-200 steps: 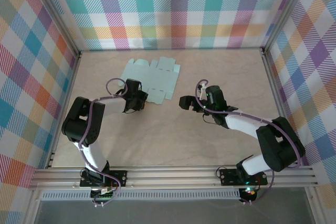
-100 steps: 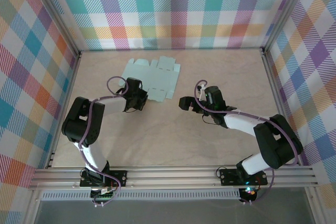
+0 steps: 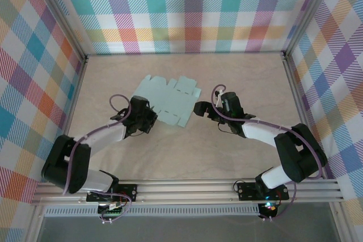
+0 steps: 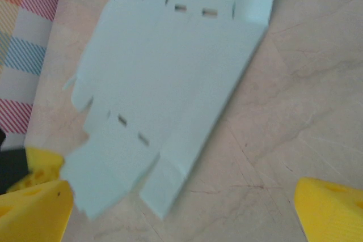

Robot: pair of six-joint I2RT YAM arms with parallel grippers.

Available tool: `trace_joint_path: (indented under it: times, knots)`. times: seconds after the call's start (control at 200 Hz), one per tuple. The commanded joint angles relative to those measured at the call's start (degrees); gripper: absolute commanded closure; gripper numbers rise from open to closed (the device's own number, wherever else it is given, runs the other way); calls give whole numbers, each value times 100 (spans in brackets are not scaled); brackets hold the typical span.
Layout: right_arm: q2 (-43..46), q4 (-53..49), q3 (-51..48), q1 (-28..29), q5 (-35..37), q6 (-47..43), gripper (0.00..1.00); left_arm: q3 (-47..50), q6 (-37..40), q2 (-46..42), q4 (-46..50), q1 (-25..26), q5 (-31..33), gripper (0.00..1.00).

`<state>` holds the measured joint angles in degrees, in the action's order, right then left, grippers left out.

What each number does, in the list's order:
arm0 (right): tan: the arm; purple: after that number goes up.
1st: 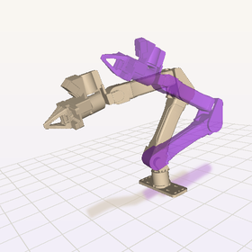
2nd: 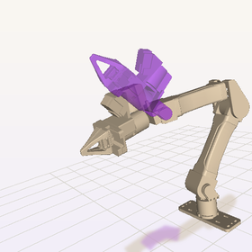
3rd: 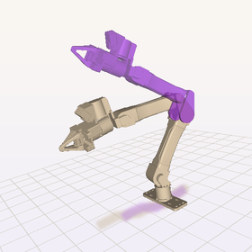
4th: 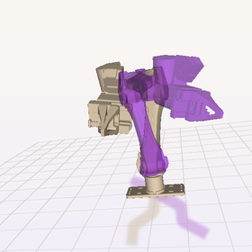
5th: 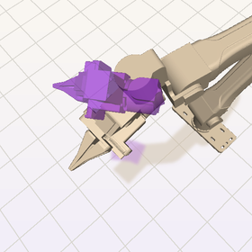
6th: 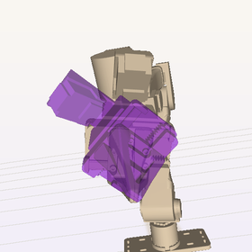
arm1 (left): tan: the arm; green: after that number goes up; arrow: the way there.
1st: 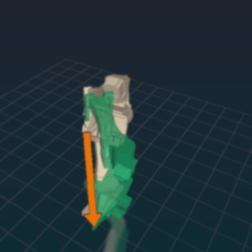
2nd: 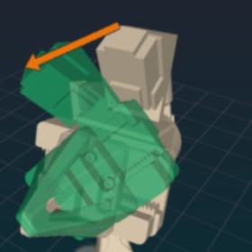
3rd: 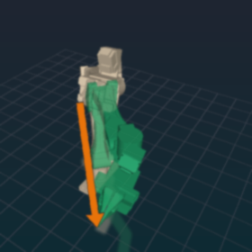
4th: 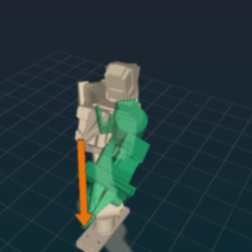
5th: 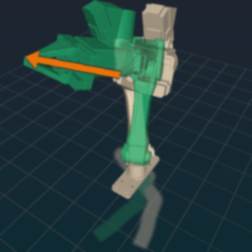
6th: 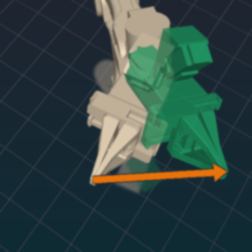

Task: Fold the paper box

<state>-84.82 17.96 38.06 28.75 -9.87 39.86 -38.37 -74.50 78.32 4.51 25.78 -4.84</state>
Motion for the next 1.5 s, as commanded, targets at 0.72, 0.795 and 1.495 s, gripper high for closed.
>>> trace_joint_path:
  times: [0.72, 0.795, 1.495]
  knots:
    - [766, -847, -470, -19, 1192, 1639, 0, -3691, 4647, 2122, 2194, 297, -225, 22]
    - [838, -868, -512, -28, 1079, 1645, 0, -4127, 4680, 2703, 2384, 287, -522, 36]
    - [63, 49, -472, -34, 90, 2020, 4, -3669, 4287, 3954, 2269, -62, -166, 61]
